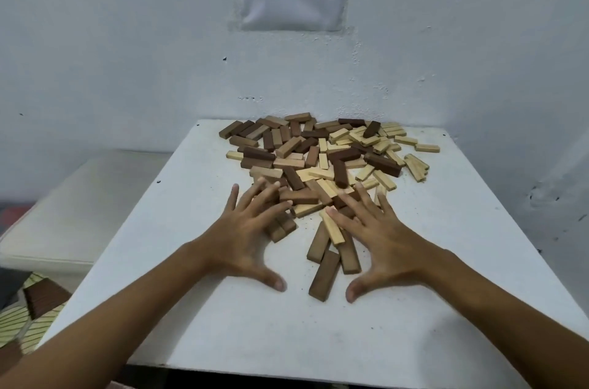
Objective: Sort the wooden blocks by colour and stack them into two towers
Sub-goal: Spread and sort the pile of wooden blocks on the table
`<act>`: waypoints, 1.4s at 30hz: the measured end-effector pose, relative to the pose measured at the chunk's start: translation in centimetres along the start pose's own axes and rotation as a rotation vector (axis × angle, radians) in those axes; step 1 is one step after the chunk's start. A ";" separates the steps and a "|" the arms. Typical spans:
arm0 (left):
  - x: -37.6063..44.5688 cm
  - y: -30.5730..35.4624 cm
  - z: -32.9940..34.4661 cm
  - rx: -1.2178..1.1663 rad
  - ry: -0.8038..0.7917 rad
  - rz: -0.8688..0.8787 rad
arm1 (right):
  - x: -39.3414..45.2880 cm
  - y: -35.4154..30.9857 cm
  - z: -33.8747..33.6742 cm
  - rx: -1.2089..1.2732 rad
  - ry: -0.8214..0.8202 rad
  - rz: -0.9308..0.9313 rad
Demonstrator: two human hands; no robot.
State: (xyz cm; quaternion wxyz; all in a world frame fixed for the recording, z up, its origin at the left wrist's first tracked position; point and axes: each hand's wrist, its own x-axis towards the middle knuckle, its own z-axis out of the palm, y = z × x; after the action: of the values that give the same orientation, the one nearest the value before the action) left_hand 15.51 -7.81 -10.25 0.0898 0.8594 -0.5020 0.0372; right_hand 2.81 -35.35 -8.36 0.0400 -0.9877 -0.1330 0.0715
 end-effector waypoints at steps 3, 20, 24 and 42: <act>1.5 0.6 1.2 0.014 0.020 -0.068 | 1.6 0.1 0.7 -0.049 0.035 0.025; 13.2 -3.8 0.8 -0.323 0.391 -0.207 | 12.1 5.1 -1.3 0.301 0.639 0.077; 12.6 -4.8 0.0 -0.405 0.545 -0.229 | 12.1 5.9 -2.0 0.344 0.748 0.228; 16.9 -13.1 1.1 -0.163 0.199 -0.674 | 16.2 17.4 -3.6 0.437 0.434 0.906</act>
State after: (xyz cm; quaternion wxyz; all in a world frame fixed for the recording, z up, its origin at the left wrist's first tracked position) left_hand 35.27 -16.21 -10.24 0.2137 0.9588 -0.1805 0.0490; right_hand 23.25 -47.96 -8.67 0.2362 -0.9069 0.3349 -0.0981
